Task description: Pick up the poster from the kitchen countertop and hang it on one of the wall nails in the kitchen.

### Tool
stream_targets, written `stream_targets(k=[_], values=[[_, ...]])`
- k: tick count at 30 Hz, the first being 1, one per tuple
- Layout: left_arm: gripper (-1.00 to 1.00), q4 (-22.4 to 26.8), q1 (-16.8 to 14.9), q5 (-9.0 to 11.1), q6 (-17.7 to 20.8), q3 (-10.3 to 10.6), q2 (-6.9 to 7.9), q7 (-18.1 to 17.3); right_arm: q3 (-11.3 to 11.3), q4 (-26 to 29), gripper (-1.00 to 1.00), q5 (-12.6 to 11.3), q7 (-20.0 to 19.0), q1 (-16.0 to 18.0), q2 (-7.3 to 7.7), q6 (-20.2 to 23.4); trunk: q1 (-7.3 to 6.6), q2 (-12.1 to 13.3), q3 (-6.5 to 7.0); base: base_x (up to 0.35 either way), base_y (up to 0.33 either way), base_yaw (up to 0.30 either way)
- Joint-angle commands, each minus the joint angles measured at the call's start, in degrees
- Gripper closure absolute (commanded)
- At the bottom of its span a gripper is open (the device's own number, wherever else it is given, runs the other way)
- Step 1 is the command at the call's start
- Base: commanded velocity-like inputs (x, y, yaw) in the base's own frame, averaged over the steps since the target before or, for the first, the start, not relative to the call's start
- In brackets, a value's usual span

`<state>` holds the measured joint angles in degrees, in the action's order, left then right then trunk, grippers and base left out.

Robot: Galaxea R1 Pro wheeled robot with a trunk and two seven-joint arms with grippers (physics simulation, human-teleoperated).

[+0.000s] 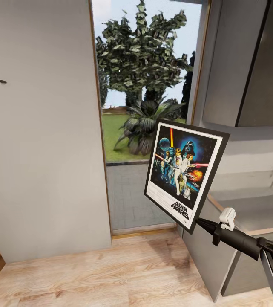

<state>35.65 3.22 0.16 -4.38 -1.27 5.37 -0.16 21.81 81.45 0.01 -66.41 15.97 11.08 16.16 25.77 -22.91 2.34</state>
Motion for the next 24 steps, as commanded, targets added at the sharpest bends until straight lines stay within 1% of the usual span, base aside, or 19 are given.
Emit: stream_targets(k=[1, 20, 24], values=[[-1.0, 0.0, 0.0, 0.0, -0.1, 0.0, -0.01, 0.0, 0.1, 0.0, 1.0, -0.1, -0.4, 0.0, -0.01, 0.6, 0.02, 0.0, 0.0, 0.0, 0.0, 0.0], [-1.0, 0.0, 0.0, 0.0, -0.1, -0.1, 0.0, 0.0, 0.1, 0.0, 1.0, -0.1, -0.4, 0.0, -0.01, 0.6, 0.02, 0.0, 0.0, 0.0, 0.0, 0.0], [-1.0, 0.1, 0.0, 0.0, -0.2, -0.1, -0.01, 0.0, 0.0, 0.0, 1.0, 0.4, -0.4, 0.0, -0.01, 0.6, 0.02, 0.0, 0.0, 0.0, 0.0, 0.0]])
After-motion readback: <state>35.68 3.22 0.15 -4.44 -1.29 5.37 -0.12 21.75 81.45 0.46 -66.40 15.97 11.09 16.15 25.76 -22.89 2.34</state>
